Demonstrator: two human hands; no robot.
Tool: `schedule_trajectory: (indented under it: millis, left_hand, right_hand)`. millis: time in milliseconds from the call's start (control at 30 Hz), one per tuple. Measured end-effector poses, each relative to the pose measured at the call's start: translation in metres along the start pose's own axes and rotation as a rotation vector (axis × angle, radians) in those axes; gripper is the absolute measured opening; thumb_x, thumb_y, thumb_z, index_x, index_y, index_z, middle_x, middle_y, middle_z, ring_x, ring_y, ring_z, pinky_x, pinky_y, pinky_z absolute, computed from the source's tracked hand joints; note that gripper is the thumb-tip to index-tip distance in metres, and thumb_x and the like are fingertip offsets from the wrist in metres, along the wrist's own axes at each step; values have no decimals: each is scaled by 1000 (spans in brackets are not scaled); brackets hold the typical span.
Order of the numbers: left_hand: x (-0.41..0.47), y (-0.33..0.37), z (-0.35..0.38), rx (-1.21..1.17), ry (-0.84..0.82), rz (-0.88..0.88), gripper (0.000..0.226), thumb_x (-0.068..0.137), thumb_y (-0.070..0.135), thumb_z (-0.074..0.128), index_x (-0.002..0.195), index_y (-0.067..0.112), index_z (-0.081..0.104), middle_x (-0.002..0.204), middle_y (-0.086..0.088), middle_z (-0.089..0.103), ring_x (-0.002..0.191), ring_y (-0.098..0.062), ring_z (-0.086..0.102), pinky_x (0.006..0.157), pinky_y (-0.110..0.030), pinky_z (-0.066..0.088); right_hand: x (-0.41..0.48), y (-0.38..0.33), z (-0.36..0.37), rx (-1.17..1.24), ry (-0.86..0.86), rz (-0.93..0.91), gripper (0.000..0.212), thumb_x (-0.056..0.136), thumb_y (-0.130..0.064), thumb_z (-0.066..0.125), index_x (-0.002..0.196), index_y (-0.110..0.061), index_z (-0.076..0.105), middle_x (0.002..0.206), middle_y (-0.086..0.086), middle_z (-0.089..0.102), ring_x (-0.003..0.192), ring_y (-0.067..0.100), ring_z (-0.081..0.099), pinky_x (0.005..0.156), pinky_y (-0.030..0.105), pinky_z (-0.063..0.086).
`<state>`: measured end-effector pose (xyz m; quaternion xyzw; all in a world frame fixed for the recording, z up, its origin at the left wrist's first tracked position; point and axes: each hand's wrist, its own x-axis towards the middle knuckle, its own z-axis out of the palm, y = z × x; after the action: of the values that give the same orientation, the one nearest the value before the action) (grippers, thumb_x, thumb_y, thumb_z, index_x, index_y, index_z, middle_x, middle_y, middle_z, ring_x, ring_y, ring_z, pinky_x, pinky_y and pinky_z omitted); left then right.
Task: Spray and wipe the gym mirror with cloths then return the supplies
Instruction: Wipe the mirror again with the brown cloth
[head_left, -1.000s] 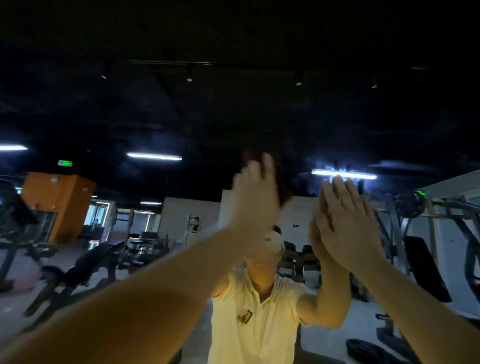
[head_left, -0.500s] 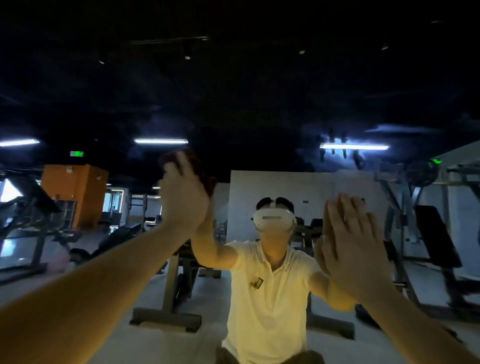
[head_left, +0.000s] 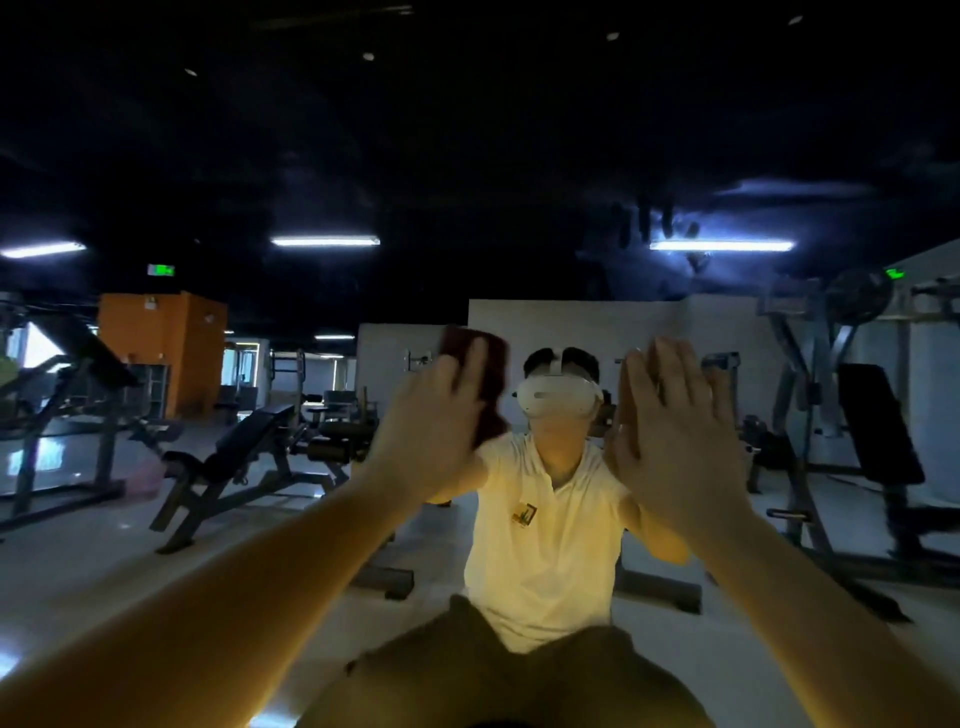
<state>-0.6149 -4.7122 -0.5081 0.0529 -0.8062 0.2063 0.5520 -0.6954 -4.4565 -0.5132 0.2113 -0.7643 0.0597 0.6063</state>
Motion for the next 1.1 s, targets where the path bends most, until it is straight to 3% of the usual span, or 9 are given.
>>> schedule_trajectory:
  millis: [100,200,367,467,633,767,900,967,1100]
  left_hand:
    - [-27,-56,9,0,14,-151,87,93,47,62,157,-1,26,122,-30,53,92,-39,61,79,-50,56]
    - [-58,-102,18,-43,-15,-368,71,103,41,31,159,-2,24,120,-32,53,94,-42,60,81,-53,52]
    - [-90,-94,28,-116,1,-545,73,103,39,30,160,-6,20,129,-38,47,94,-44,58,74,-49,51]
    - [-82,-28,32,-205,49,-400,90,104,62,13,160,-7,20,132,-35,48,97,-34,56,73,-38,47]
    - [-85,102,33,-380,110,-100,76,96,43,62,158,7,37,111,-9,58,90,-14,57,76,-29,51]
    - [-94,88,39,-320,46,49,83,95,48,61,162,11,28,117,-12,57,99,-19,60,85,-34,53]
    - [-136,7,63,-250,101,-130,84,97,54,55,160,6,27,114,-27,56,92,-33,59,76,-45,55]
    - [-168,-21,69,-221,124,-227,74,109,54,31,159,0,29,116,-33,54,90,-40,59,71,-49,54]
    - [-211,11,73,-356,120,-566,67,113,46,24,160,-1,27,129,-36,48,87,-46,62,68,-49,54]
  right_hand:
    - [-13,-12,6,-10,18,-28,65,98,-34,49,155,-4,37,164,24,26,154,40,21,123,61,20]
    - [-25,-25,15,72,55,6,62,98,-30,42,154,-3,40,164,25,28,154,41,23,121,62,24]
    - [-46,-46,24,147,52,26,63,97,-29,45,153,-2,42,163,26,29,153,42,25,121,63,26]
    - [-62,-57,24,186,35,-12,62,96,-28,47,152,-3,45,163,25,31,153,40,27,121,61,27]
    - [-106,-51,28,146,-46,-28,67,95,-29,50,157,-6,38,168,20,24,157,35,19,125,58,22]
    - [-132,-59,29,167,-100,16,66,98,-30,44,160,-9,33,170,17,17,159,33,11,125,58,21]
    - [-155,-71,31,207,-148,34,65,98,-30,39,160,-11,34,170,16,18,159,33,13,123,60,26]
    - [-170,-70,34,207,-171,25,66,97,-31,38,159,-10,35,171,16,17,159,33,13,122,62,26]
    - [-202,-55,34,205,-196,85,73,93,-26,50,161,-10,31,171,14,15,159,32,13,122,60,26]
